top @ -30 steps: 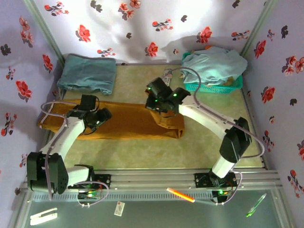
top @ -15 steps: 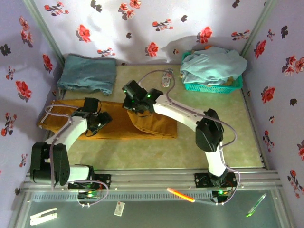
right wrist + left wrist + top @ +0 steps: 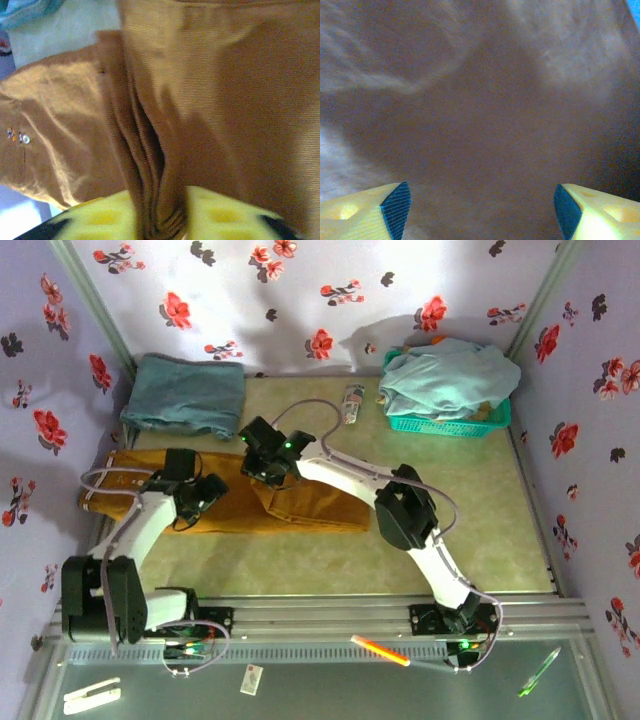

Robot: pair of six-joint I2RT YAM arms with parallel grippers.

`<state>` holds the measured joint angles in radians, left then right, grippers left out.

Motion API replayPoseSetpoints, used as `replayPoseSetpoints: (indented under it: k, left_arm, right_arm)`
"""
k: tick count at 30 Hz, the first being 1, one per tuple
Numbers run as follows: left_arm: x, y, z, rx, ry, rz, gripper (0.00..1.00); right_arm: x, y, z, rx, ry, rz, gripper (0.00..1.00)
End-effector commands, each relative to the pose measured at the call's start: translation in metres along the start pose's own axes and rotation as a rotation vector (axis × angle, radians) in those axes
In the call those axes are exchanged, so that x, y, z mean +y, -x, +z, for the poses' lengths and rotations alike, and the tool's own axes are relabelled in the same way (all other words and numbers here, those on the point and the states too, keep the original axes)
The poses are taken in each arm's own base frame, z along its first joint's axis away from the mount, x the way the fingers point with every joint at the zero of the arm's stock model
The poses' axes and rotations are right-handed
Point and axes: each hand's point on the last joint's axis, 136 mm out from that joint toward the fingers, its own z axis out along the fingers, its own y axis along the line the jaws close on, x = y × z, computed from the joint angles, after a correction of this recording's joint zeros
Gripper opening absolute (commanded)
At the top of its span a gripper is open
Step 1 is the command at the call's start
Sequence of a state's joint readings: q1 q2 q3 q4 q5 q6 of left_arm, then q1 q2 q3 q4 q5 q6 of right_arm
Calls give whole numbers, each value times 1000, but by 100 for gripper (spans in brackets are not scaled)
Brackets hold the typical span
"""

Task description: Fold and stack the trousers

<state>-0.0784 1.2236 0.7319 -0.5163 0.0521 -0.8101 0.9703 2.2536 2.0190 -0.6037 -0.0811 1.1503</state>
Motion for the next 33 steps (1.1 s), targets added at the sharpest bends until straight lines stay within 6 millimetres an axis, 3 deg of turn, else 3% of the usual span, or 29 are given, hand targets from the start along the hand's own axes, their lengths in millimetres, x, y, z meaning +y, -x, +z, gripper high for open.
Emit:
replayPoseSetpoints:
  k: [1, 5, 9, 14, 18, 22, 28, 31, 33]
  left_arm:
    - [19, -2, -14, -12, 31, -51, 81]
    - [18, 0, -25, -26, 3, -66, 82]
    - [2, 1, -28, -15, -57, -58, 80]
    - [-44, -6, -27, 18, -119, 81, 74]
    - [-81, -14, -22, 39, -150, 195, 62]
    - [-107, -24, -8, 73, -160, 294, 44]
    - [-139, -52, 23, 161, -224, 387, 22]
    - [-124, -66, 47, 216, -180, 369, 11]
    - [-110, -72, 57, 225, -146, 365, 11]
  right_arm:
    - [35, -18, -15, 93, 111, -24, 52]
    - [35, -12, -46, 84, 137, -34, 57]
    - [15, 9, -84, 30, 141, -40, 58]
    - [-73, 42, -116, -6, -16, -74, 55]
    - [-163, 59, -134, 25, -159, -50, 53]
    - [-219, 58, -140, 72, -168, -17, 52]
    - [-261, 46, -122, 131, -141, 37, 51]
    - [-272, 41, -102, 169, -98, 93, 47]
    - [-281, 36, -93, 191, -114, 102, 47]
